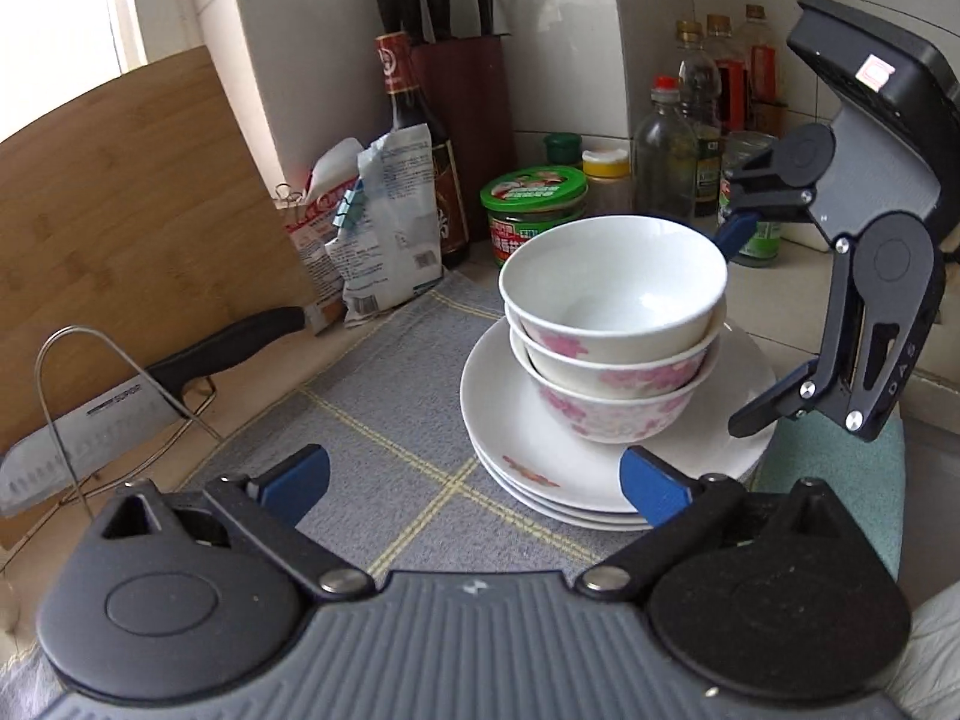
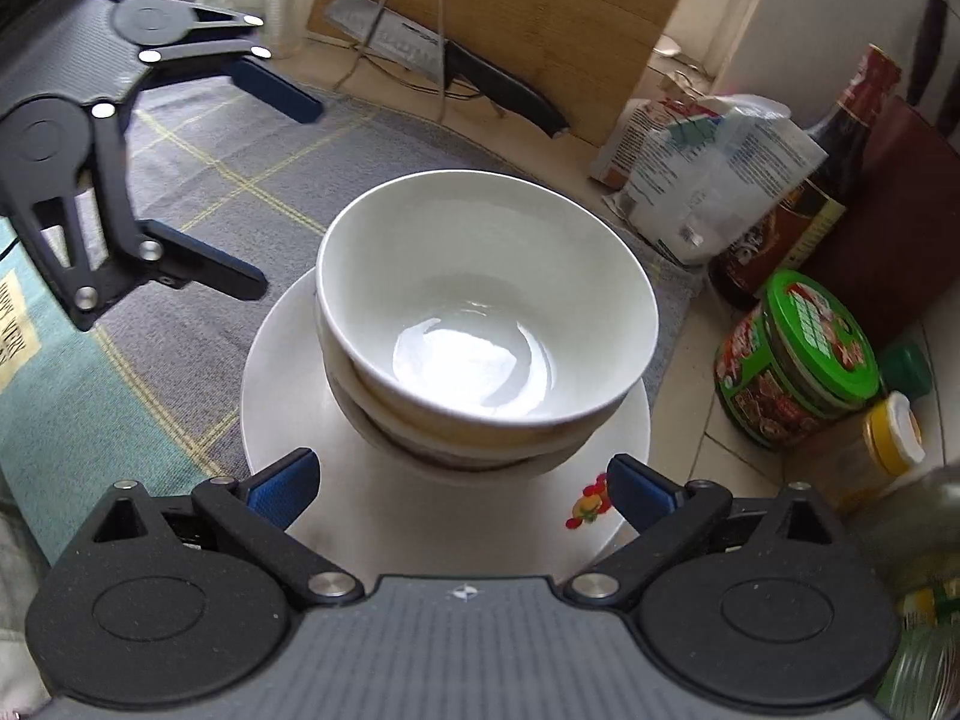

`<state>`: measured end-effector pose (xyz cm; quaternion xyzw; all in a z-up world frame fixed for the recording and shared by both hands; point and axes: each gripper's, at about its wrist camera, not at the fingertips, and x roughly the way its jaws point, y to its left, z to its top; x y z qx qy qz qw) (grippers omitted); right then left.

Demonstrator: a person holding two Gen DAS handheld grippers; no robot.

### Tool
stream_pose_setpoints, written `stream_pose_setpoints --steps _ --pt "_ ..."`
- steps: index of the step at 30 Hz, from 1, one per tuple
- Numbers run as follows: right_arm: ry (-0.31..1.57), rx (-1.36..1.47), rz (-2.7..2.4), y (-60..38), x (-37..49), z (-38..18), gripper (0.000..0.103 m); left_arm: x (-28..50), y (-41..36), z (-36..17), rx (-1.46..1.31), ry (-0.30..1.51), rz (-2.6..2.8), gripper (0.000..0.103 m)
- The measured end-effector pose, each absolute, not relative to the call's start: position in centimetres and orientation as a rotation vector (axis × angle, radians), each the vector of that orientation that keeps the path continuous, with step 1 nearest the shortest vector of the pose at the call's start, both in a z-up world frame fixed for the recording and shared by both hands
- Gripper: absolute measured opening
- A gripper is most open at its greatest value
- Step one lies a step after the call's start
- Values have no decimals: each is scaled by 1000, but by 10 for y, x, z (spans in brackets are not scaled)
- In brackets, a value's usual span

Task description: Organize plates and bowls

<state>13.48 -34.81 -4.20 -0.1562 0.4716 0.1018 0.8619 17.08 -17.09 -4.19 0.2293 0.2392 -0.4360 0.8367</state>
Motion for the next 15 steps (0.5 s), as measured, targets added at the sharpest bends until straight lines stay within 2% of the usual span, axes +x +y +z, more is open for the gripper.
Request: stream_pose_setpoints --steps 9,15 --pt "1016 -47 -252 -299 97 -15 103 137 -135 -16 354 564 -679 102" --pt "929 94 -443 -263 64 4 103 119 -109 6 235 655 -626 102"
